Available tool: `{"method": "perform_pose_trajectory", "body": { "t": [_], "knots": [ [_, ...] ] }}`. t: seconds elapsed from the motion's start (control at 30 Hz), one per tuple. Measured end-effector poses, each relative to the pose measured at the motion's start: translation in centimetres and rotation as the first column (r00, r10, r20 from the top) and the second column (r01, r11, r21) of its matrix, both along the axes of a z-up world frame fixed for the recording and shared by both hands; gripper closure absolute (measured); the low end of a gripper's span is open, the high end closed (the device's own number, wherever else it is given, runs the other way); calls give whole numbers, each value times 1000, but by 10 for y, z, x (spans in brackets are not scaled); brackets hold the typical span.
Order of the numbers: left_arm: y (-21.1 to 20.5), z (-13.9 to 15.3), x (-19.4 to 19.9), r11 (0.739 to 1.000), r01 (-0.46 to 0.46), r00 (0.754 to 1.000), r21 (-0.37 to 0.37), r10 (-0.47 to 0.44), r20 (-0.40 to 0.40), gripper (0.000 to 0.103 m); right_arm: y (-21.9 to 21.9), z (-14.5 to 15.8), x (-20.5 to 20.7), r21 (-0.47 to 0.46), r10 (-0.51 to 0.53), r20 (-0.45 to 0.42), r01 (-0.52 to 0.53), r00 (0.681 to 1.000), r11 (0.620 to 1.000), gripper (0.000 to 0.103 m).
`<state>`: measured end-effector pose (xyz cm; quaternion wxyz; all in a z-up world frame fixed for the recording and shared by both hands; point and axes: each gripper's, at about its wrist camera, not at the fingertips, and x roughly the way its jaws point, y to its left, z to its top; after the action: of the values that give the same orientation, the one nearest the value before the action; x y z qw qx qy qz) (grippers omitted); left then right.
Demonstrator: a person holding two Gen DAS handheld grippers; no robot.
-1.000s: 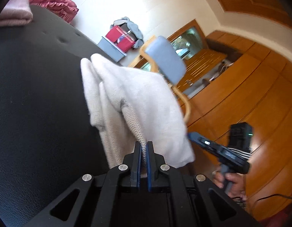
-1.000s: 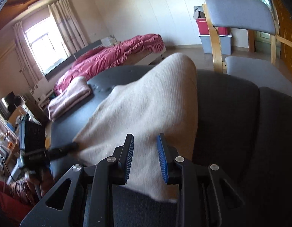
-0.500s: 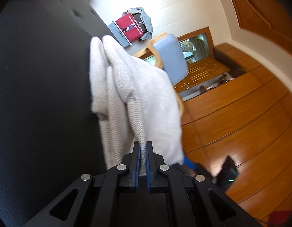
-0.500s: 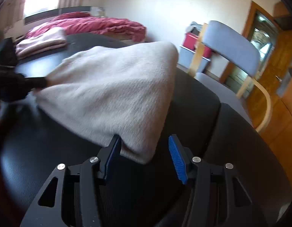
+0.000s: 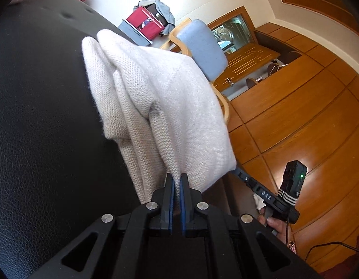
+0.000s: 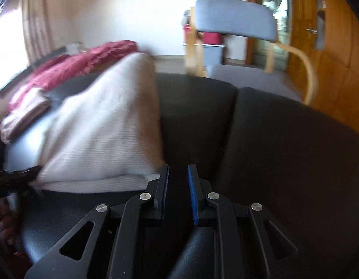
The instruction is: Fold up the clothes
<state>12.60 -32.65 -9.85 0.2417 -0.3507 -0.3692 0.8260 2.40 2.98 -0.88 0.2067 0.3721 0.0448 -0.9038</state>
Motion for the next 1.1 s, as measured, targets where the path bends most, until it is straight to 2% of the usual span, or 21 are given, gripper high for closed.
{"method": "perform_pose_trajectory", "body": {
  "t": [0.1, 0.2, 0.3, 0.33, 0.4, 0.43, 0.47, 0.53, 0.6, 0.67, 0.77, 0.9, 0.97, 1.07, 1.1],
  "knots": [
    [1, 0, 0, 1000, 10, 1000, 8, -10, -1, 100, -12, -4, 5, 65, 43, -15, -42, 999, 997, 86],
    [2, -1, 0, 1000, 9, 1000, 6, -9, 2, 100, -28, -13, 7, 108, 76, 24, -78, 997, 991, 86],
    [4, -2, -1, 1000, 1, 1000, -16, -1, 4, 100, -34, -12, 12, 126, 86, 7, -86, 996, 988, 75],
    [7, -1, -1, 999, -5, 1000, -39, 5, 3, 99, -34, -11, 8, 133, 60, -4, -59, 998, 989, 75],
    [13, 2, -1, 995, -20, 1000, -96, 20, -4, 98, -32, -8, 0, 80, 19, 4, -20, 1000, 997, 75],
    [17, 3, -1, 992, -28, 1000, -124, 27, -7, 98, -27, -6, -7, 28, -9, 12, 9, 1000, 1000, 70],
    [17, 4, 0, 989, -32, 999, -142, 31, -11, 98, -23, -7, -13, 19, -56, 22, 55, 998, 998, 67],
    [14, 3, 0, 987, -34, 999, -157, 31, -18, 98, -9, -12, -23, 16, -148, 48, 148, 988, 989, 58],
    [13, 3, -1, 987, -31, 999, -155, 29, -18, 99, 15, -19, -25, -83, -197, 112, 207, 974, 975, 50],
    [13, 3, -2, 988, -29, 999, -150, 26, -18, 99, 32, -24, -25, -155, -223, 161, 248, 962, 956, 50],
    [13, 2, -4, 989, -25, 1000, -143, 23, -17, 99, 38, -22, -18, -183, -234, 162, 263, 958, 947, 50],
    [10, 0, -6, 992, -21, 1000, -123, 19, -13, 99, 42, -18, -3, -231, -169, 205, 215, 964, 949, 50],
    [10, 0, -6, 993, -21, 1000, -119, 19, -14, 99, 50, -7, 7, -234, -196, 177, 234, 965, 944, 50],
    [7, -2, -5, 992, -21, 1000, -123, 19, -17, 99, 57, 17, 16, -298, -231, 91, 247, 969, 922, 50],
    [7, -2, -5, 992, -21, 1000, -124, 19, -18, 99, 46, 23, 14, -298, -184, 70, 196, 980, 934, 51]
  ]
}}
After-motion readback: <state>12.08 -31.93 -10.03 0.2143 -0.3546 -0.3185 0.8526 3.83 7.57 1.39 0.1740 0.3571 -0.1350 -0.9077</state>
